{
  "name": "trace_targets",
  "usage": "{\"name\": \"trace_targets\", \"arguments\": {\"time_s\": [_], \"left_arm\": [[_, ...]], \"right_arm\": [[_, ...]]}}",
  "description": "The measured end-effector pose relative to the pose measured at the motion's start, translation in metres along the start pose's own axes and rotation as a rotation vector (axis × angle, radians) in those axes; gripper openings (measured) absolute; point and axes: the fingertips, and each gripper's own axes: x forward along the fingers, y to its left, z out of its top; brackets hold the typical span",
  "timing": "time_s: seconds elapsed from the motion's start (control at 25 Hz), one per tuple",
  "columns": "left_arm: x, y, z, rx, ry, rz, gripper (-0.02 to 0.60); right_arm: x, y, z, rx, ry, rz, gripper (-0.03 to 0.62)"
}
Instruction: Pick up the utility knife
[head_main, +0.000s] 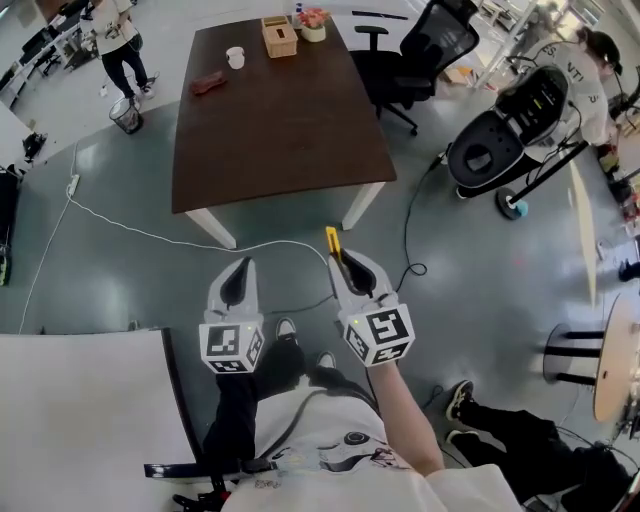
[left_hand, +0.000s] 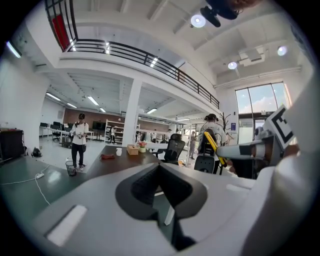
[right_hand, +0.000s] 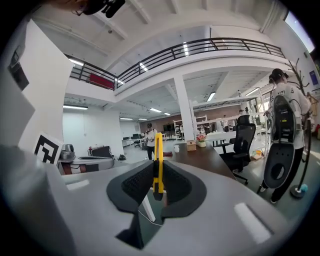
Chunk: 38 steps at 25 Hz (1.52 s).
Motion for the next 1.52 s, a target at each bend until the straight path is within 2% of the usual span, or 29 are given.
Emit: {"name": "trace_targets", "arguments": {"time_s": [0.28,0.6,0.92,1.16,1.52], "left_arm": [[-0.052,-0.046,0.000,0.022,-0.019,0.069,-0.003],[-0.084,-0.048,0.033,0.048,-0.093,0.134,-0.003],[-0.082,-0.043,0.045,0.051,-0.098,0.088,-0.003],[-0.082,-0.038,0.056,0.083,-0.115,0.080,-0.003],[-0.083,-0.029,0.055,0.086,-0.131,0.083,-0.003]], "right_arm": [[-0.062,0.002,-0.008,0.001,-0.016,0.026,0.055],[-0.089,0.015,0.010,0.005,-0.071,0.029,0.055],[-0.080,0.032,0.035,-0.033,-0.146,0.014,0.054],[-0.076,0.040,0.038,-0.042,-0.156,0.014,0.054],[-0.075,0.039,0.039,-0.062,-0.171,-0.008,0.054]]}}
